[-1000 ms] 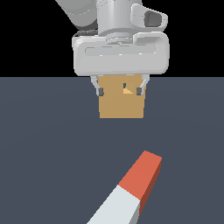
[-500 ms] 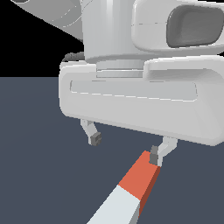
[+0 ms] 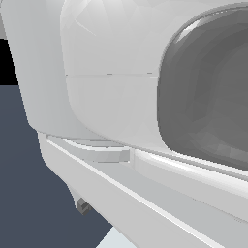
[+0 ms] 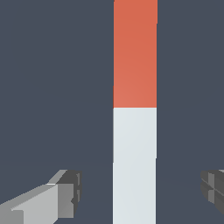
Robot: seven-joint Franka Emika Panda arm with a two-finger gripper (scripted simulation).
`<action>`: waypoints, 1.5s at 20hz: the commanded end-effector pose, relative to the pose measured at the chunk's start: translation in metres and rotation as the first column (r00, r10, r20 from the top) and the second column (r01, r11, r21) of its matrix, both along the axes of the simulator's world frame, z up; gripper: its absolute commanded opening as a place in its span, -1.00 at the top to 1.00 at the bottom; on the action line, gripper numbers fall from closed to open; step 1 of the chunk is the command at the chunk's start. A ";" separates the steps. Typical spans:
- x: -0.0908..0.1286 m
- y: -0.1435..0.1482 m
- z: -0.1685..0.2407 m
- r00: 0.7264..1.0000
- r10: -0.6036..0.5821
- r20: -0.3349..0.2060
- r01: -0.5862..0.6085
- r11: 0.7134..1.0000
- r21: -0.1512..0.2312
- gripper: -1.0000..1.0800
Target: Insert the peg into the horizontal hole in a box.
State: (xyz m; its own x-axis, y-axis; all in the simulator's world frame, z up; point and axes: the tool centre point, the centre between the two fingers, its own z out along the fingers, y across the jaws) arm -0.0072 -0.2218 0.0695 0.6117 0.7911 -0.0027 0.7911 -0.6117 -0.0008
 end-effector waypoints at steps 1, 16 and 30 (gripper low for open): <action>0.001 0.001 0.000 1.000 0.001 0.001 -0.001 1.000 0.000 -0.92; 0.000 0.000 -0.051 1.000 -0.005 0.002 0.005 1.000 0.002 -0.92; 0.001 0.002 -0.050 1.000 0.000 0.002 0.000 1.000 0.001 1.00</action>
State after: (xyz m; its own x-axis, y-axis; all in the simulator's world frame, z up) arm -0.0074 -0.2216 0.0189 0.6149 0.7886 -0.0010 0.7886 -0.6149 -0.0011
